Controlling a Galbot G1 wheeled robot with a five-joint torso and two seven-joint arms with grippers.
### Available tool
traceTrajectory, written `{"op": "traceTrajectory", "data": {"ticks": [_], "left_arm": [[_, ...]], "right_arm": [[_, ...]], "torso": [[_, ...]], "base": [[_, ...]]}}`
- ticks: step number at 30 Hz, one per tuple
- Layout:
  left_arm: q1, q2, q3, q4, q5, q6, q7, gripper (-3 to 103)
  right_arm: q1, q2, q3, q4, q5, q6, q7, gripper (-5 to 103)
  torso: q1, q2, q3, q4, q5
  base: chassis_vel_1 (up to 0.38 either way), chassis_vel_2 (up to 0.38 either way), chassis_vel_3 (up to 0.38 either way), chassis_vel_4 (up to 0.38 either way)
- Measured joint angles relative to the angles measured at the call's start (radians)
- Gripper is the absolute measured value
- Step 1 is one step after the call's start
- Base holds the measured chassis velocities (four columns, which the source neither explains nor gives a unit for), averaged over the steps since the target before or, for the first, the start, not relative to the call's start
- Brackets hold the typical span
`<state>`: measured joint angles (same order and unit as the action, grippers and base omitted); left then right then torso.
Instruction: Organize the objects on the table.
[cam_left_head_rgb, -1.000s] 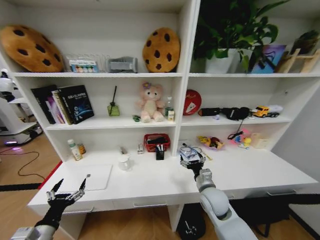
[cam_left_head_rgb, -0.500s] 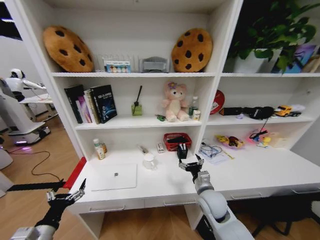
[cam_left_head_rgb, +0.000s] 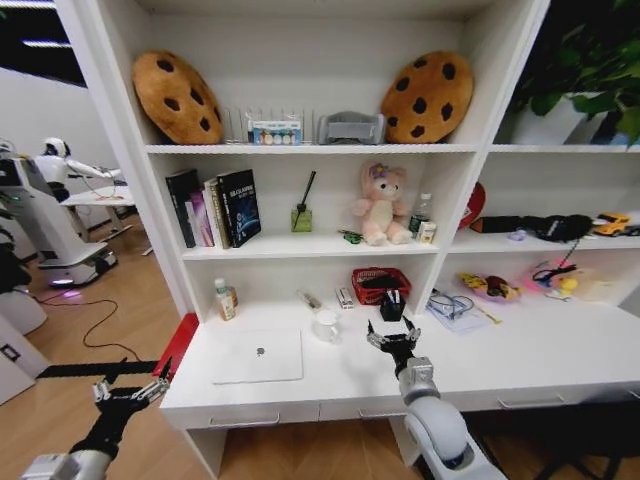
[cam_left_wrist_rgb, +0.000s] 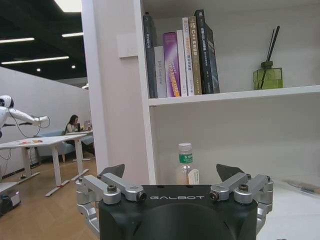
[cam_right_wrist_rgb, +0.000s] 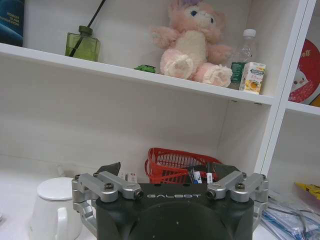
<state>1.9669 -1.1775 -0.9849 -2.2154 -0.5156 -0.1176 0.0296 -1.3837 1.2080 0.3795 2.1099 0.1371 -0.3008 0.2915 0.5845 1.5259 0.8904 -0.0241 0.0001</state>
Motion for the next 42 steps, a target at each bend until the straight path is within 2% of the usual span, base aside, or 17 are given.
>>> {"op": "traceTrajectory", "data": {"ticks": [11, 12, 15, 19, 20, 22, 24, 25, 26, 28, 29, 33, 34, 36, 38, 41, 42], "left_arm": [[0.0, 0.0, 0.0, 0.0, 0.0, 0.0, 0.0, 100], [0.0, 0.0, 0.0, 0.0, 0.0, 0.0, 0.0, 100], [0.0, 0.0, 0.0, 0.0, 0.0, 0.0, 0.0, 100], [0.0, 0.0, 0.0, 0.0, 0.0, 0.0, -0.001, 100], [0.0, 0.0, 0.0, 0.0, 0.0, 0.0, 0.0, 100], [0.0, 0.0, 0.0, 0.0, 0.0, 0.0, 0.0, 100], [0.0, 0.0, 0.0, 0.0, 0.0, 0.0, -0.001, 100], [0.0, 0.0, 0.0, 0.0, 0.0, 0.0, -0.001, 100], [0.0, 0.0, 0.0, -0.001, 0.0, 0.0, 0.0, 100], [0.0, 0.0, -0.001, 0.0, 0.0, 0.0, -0.001, 100], [0.0, 0.0, 0.0, 0.0, 0.0, 0.0, -0.001, 100], [0.0, 0.0, -0.001, 0.0, 0.0, 0.0, -0.001, 100], [0.0, 0.0, 0.0, 0.0, 0.0, 0.0, -0.001, 100], [0.0, 0.0, 0.0, 0.0, 0.0, 0.0, -0.001, 100], [0.0, 0.0, 0.0, 0.0, 0.0, 0.0, 0.0, 100], [0.0, 0.0, 0.0, 0.0, 0.0, 0.0, -0.001, 100], [0.0, 0.0, 0.0, 0.0, 0.0, 0.0, -0.001, 100]], "right_arm": [[-0.009, 0.001, -0.006, 0.0, 0.001, -0.004, -0.002, 100], [-0.007, -0.001, -0.007, -0.002, 0.001, -0.005, -0.003, 100], [-0.004, -0.005, -0.009, -0.006, 0.003, -0.005, -0.003, 100], [0.001, -0.006, -0.014, -0.015, 0.004, -0.005, -0.006, 100], [0.002, -0.007, -0.016, -0.018, 0.004, -0.005, -0.006, 100], [0.003, -0.007, -0.018, -0.02, 0.005, -0.005, -0.007, 100], [0.006, -0.008, -0.019, -0.022, 0.006, -0.005, -0.007, 100], [0.009, -0.009, -0.02, -0.023, 0.007, -0.006, -0.008, 100], [0.011, -0.011, -0.021, -0.025, 0.009, -0.007, -0.008, 100], [0.012, -0.012, -0.021, -0.025, 0.012, -0.007, -0.008, 100], [0.013, -0.015, -0.021, -0.026, 0.015, -0.008, -0.008, 100], [0.013, -0.023, -0.02, -0.032, 0.021, 0.006, -0.016, 100], [0.013, -0.026, -0.017, -0.039, 0.023, 0.016, -0.019, 100], [0.015, -0.029, -0.016, -0.045, 0.024, 0.023, -0.021, 100], [0.018, -0.033, -0.016, -0.053, 0.027, 0.029, -0.022, 100], [0.025, -0.032, -0.021, -0.059, 0.028, 0.033, -0.022, 100], [0.028, -0.029, -0.023, -0.063, 0.025, 0.036, -0.022, 100]], "torso": [[-0.001, 0.0, 0.0, 0.0001, 0.0003], [-0.001, 0.0, 0.0, 0.0006, -0.001], [-0.001, 0.0, 0.0, 0.0002, 0.0007], [-0.001, 0.0, 0.0, 0.0005, -0.0012], [-0.001, 0.0, 0.0, 0.0002, 0.0007], [-0.001, 0.0, 0.0, 0.0001, 0.001], [-0.001, 0.0, 0.0, 0.0002, -0.0001], [-0.001, 0.0, 0.0, 0.0004, -0.0019], [-0.002, 0.001, -0.001, 0.0, 0.0011], [-0.001, 0.0, 0.0, 0.0002, 0.0015], [0.0, 0.0, 0.0, 0.0005, -0.0015], [-0.001, 0.0, 0.0, 0.0002, 0.0013], [0.0, 0.0, 0.0, 0.0001, -0.0006], [-0.001, 0.0, 0.0, 0.0004, -0.0013], [-0.002, 0.001, 0.0, -0.0002, 0.0011], [-0.001, 0.001, 0.0, 0.0009, -0.0011], [-0.002, 0.001, -0.001, 0.0004, 0.0003]], "base": [[0.181, -0.155, -0.195, 0.174], [0.246, -0.264, -0.208, 0.257], [0.292, -0.251, -0.281, 0.273], [0.279, -0.319, -0.309, 0.328], [0.361, -0.315, -0.327, 0.354], [0.361, -0.339, -0.358, 0.354], [0.362, -0.364, -0.339, 0.374], [0.349, -0.379, -0.339, 0.36], [0.392, -0.354, -0.37, 0.36], [0.392, -0.354, -0.384, 0.364], [0.349, -0.368, -0.333, 0.398], [0.355, -0.348, -0.356, 0.345], [0.366, -0.375, -0.35, 0.368], [0.34, -0.375, -0.327, 0.362], [0.284, -0.231, -0.278, 0.26], [0.188, -0.133, -0.209, 0.225], [0.11, 0.017, -0.105, 0.086]]}}
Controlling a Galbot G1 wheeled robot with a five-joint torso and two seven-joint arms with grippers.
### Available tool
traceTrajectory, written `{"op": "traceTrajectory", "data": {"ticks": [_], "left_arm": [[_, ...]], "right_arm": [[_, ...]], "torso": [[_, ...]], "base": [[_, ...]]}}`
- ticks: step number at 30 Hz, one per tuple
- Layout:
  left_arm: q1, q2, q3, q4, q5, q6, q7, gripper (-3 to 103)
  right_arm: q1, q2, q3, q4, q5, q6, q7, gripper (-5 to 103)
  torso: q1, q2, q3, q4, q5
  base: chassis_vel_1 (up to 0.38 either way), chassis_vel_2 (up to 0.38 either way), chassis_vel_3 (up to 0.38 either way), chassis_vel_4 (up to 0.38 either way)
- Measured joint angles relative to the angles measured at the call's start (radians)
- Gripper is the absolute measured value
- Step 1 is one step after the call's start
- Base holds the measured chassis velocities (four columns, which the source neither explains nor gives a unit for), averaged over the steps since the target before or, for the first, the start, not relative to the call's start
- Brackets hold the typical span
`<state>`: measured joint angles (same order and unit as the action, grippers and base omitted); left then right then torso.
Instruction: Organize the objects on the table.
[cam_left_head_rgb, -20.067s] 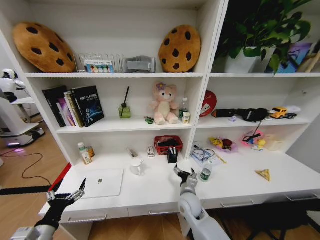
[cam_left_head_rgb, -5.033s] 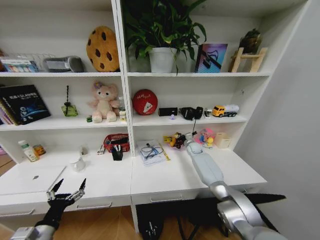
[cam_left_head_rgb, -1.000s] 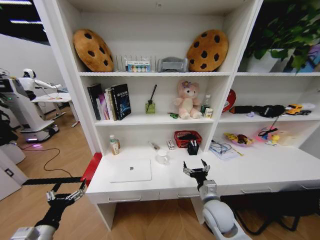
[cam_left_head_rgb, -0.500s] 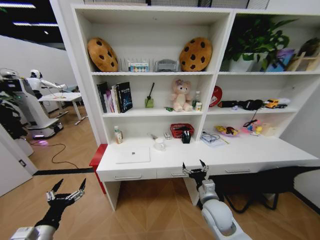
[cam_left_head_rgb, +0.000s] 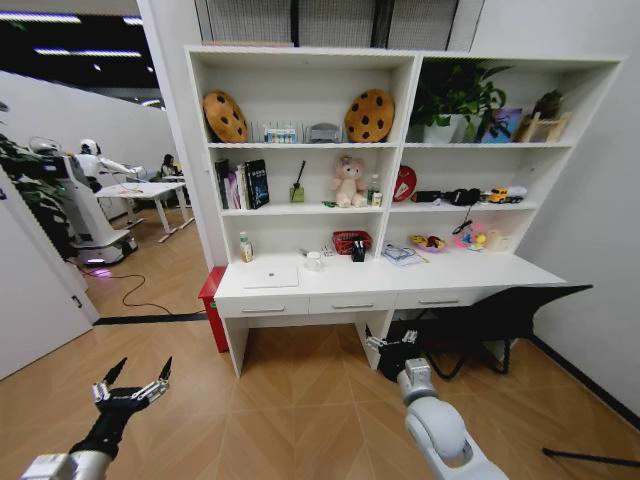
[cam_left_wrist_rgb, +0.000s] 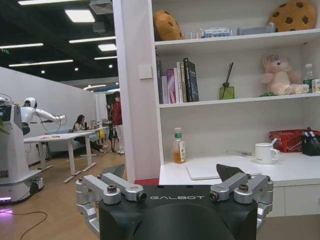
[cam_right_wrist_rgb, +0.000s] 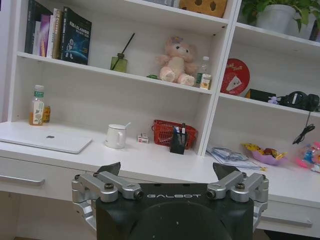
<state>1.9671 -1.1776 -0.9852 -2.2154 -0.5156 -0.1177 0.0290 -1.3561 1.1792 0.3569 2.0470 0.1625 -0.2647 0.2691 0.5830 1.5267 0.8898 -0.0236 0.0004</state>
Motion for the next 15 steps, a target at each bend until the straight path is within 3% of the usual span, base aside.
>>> {"op": "traceTrajectory", "data": {"ticks": [3, 9, 15], "left_arm": [[0.0, 0.0, 0.0, 0.0, 0.0, 0.0, 0.0, 100], [0.0, 0.0, 0.0, 0.0, 0.0, 0.0, 0.0, 100], [0.0, 0.0, 0.0, 0.0, 0.0, 0.0, 0.0, 100]], "right_arm": [[0.003, 0.003, -0.001, -0.002, -0.003, 0.004, 0.0, 100], [0.009, 0.0, -0.003, 0.01, -0.009, -0.01, 0.001, 100], [0.009, 0.0, -0.003, 0.012, -0.012, -0.015, 0.003, 100]], "torso": [[0.001, 0.0, 0.0, -0.001, -0.0005], [0.002, -0.001, 0.001, 0.0001, -0.0004], [0.001, -0.001, 0.0, -0.0003, -0.0005]], "base": [[0.006, -0.013, -0.08, 0.034], [-0.07, 0.018, 0.069, -0.03], [-0.008, 0.02, 0.011, -0.012]]}}
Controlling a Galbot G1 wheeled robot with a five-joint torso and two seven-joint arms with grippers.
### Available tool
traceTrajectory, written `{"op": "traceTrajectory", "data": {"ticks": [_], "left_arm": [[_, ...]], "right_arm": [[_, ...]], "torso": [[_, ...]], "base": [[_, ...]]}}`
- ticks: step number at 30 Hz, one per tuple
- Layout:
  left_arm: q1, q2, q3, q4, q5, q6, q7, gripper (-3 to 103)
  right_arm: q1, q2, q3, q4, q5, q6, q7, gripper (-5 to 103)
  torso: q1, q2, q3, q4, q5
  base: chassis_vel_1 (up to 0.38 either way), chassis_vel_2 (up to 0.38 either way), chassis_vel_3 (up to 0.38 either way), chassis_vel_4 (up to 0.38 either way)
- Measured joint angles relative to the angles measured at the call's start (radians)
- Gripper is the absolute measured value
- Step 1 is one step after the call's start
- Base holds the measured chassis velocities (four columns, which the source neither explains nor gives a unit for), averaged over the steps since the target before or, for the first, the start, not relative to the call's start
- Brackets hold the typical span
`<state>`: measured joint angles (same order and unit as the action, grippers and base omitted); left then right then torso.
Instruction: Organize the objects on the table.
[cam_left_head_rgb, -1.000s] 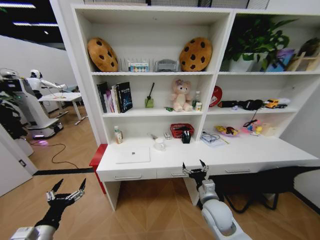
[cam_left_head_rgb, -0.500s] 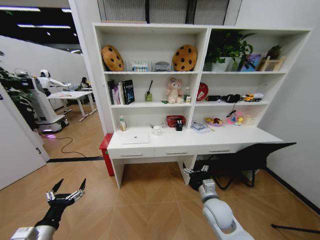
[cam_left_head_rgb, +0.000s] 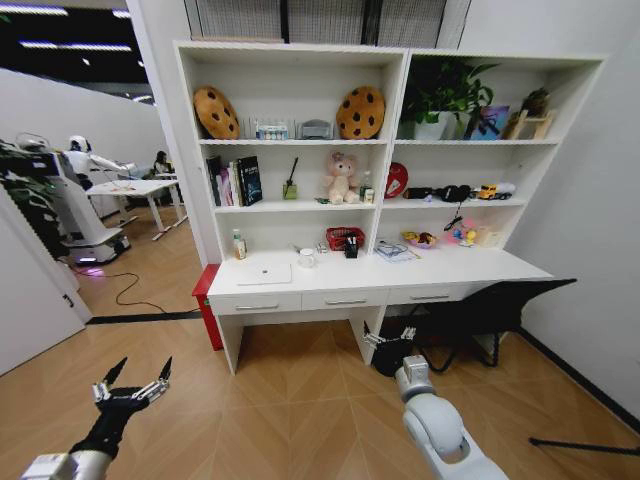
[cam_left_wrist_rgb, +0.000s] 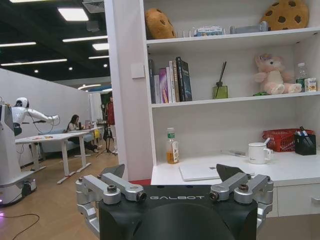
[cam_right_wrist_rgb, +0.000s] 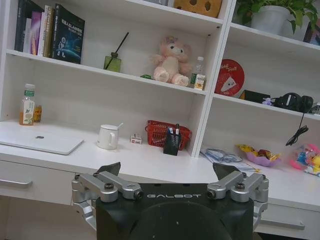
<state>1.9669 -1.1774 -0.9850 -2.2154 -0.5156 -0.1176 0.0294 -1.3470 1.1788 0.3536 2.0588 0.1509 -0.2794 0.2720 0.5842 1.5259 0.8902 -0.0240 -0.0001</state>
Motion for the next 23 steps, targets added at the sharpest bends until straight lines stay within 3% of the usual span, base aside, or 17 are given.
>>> {"op": "traceTrajectory", "data": {"ticks": [23], "left_arm": [[0.0, 0.0, 0.0, 0.0, 0.0, 0.0, 0.0, 100]], "right_arm": [[0.0, 0.0, 0.0, 0.002, -0.001, -0.002, 0.002, 100]], "torso": [[0.0, 0.0, 0.0, 0.0001, 0.0]], "base": [[0.0, 0.0, 0.0, 0.0]]}}
